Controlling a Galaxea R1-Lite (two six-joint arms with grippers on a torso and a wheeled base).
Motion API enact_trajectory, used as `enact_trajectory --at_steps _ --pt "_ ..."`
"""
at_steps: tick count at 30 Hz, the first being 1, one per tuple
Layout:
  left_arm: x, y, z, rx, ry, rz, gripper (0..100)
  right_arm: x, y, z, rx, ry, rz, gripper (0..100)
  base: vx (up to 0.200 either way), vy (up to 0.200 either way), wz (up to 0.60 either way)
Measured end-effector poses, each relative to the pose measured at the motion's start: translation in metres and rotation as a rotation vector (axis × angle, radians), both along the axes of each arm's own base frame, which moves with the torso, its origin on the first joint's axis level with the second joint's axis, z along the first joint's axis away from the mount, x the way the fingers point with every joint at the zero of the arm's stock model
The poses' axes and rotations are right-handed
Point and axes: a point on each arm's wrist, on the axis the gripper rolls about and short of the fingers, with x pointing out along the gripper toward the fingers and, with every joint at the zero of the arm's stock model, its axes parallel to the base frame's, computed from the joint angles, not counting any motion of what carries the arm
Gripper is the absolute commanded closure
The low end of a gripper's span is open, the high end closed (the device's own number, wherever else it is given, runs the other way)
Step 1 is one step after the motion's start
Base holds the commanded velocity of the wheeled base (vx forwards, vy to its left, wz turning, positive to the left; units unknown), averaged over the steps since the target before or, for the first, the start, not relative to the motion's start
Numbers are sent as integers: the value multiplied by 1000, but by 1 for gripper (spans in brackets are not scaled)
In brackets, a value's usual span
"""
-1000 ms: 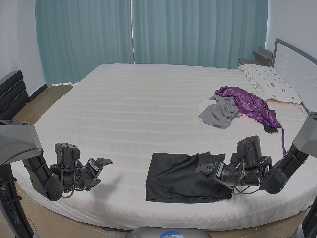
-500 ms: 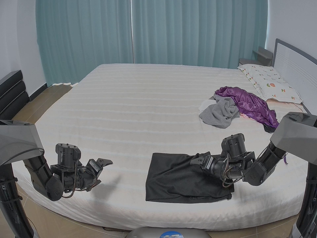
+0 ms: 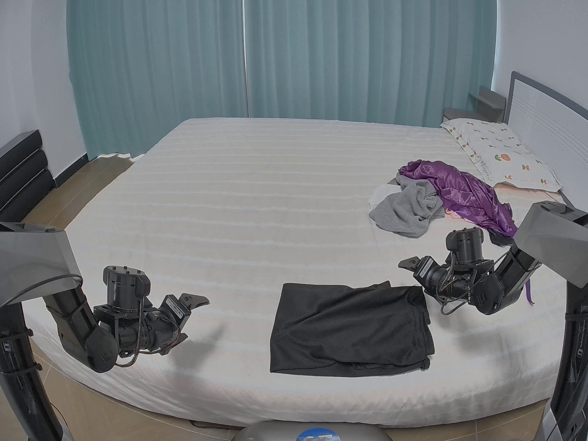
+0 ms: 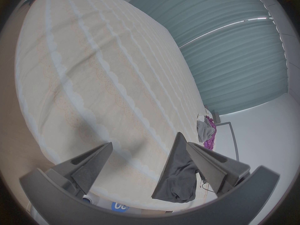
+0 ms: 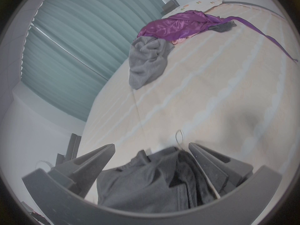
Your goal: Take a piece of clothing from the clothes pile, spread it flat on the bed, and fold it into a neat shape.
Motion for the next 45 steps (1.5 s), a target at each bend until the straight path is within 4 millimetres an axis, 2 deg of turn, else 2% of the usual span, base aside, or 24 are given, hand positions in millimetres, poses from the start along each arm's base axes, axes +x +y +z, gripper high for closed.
enact_trajectory --at_steps 9,19,20,26,30,36,43,44,45 --pt "0 0 0 2 0 -1 0 1 -18 -6 30 -169 113 0 0 0 0" --pt "8 -2 0 0 -20 -4 0 -11 -19 -29 20 -110 195 0 0 0 0" --pt "8 -3 0 0 -22 -6 0 -12 -19 -30 18 -107 195 100 0 0 0" --pt "12 -9 1 3 -36 -19 0 -12 -24 -34 9 -97 188 100 0 0 0" --pt "22 -20 6 11 -75 -28 0 -12 -25 -35 11 -97 182 100 0 0 0" --pt "47 -43 12 3 -155 -65 0 -8 -27 -33 22 -127 167 100 0 0 0" --pt "83 -82 11 27 -225 -119 0 -7 -30 -31 65 -133 130 100 0 0 0" --pt "88 -87 10 36 -230 -124 0 -7 -31 -31 73 -133 124 0 0 0 0" --pt "92 -93 9 44 -234 -132 0 -7 -31 -31 80 -132 119 0 0 0 0"
